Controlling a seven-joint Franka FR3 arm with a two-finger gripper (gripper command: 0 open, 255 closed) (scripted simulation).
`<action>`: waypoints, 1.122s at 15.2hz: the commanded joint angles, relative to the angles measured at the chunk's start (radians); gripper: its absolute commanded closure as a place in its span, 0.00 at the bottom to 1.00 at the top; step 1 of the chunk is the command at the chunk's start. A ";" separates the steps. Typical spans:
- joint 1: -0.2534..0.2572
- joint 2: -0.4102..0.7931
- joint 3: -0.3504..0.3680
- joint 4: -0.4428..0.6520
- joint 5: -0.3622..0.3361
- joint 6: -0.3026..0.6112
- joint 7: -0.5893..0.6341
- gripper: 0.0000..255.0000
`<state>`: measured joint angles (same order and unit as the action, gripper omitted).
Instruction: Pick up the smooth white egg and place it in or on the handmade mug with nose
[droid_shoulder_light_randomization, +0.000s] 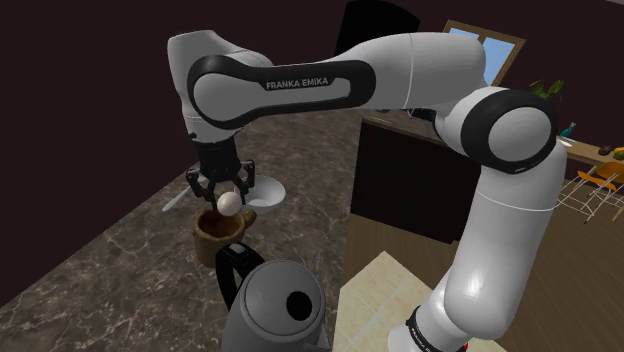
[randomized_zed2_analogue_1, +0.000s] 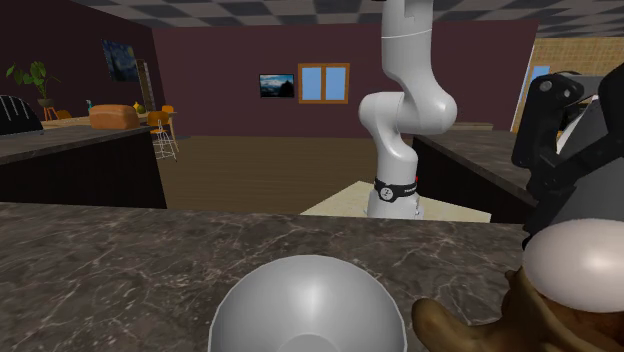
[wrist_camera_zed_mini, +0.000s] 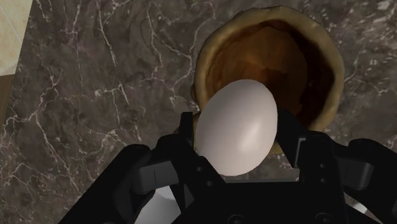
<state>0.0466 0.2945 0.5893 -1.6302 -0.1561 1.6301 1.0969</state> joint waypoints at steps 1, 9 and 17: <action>-0.001 0.000 0.000 -0.003 0.000 0.003 0.000 1.00; -0.001 0.000 0.000 -0.004 0.000 0.003 0.000 0.00; 0.028 0.039 0.002 0.171 -0.015 -0.138 0.006 0.00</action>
<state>0.0733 0.3331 0.5911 -1.4658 -0.1712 1.5003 1.1025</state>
